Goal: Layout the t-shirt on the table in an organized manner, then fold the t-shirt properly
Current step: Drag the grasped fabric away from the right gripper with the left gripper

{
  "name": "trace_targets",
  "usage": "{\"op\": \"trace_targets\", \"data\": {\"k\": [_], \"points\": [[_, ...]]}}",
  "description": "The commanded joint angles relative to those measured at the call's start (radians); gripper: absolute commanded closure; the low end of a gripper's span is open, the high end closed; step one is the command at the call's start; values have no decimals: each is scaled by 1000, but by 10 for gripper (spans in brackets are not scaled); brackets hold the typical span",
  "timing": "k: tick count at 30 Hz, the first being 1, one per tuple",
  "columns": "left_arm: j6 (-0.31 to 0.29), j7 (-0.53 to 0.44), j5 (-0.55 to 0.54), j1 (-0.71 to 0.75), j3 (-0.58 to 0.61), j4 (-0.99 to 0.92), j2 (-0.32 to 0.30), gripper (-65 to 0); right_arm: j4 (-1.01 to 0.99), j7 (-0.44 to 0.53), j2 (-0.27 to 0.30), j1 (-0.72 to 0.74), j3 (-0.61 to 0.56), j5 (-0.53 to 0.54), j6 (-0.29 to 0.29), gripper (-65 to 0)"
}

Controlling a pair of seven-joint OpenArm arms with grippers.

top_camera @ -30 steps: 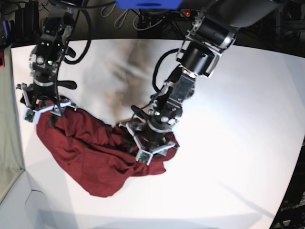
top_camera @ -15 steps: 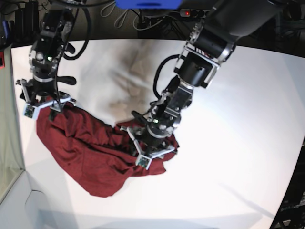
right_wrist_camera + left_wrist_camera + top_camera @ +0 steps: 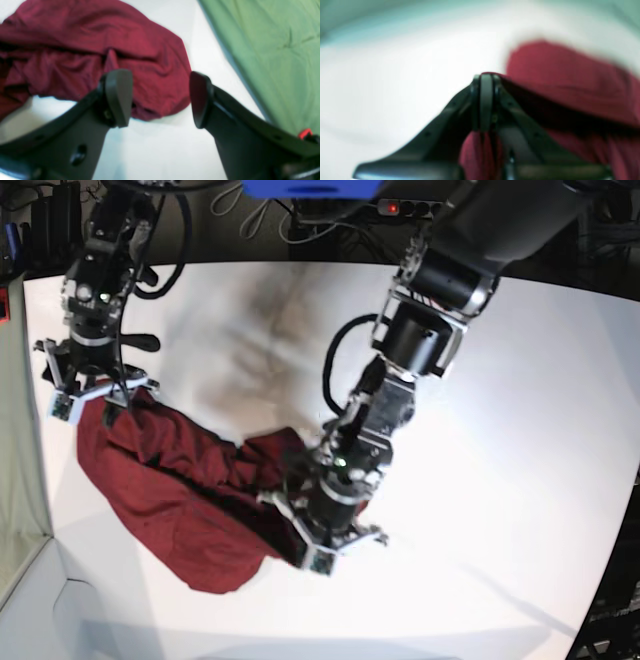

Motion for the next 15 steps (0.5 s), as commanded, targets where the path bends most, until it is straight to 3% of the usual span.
{"op": "trace_targets", "data": {"k": [1,6,15], "points": [[13,-18,2,-59,-38,41,-19,-3,21,35,4,13,1,0,1,-370],[11,88,-2,-155,-152,130,-65,-4,21,35,4,11,-3,0,1,-370],[11,96,2,-286,-167,148,-128,-4,58,35,1,9,-6,2,1,-370]]}}
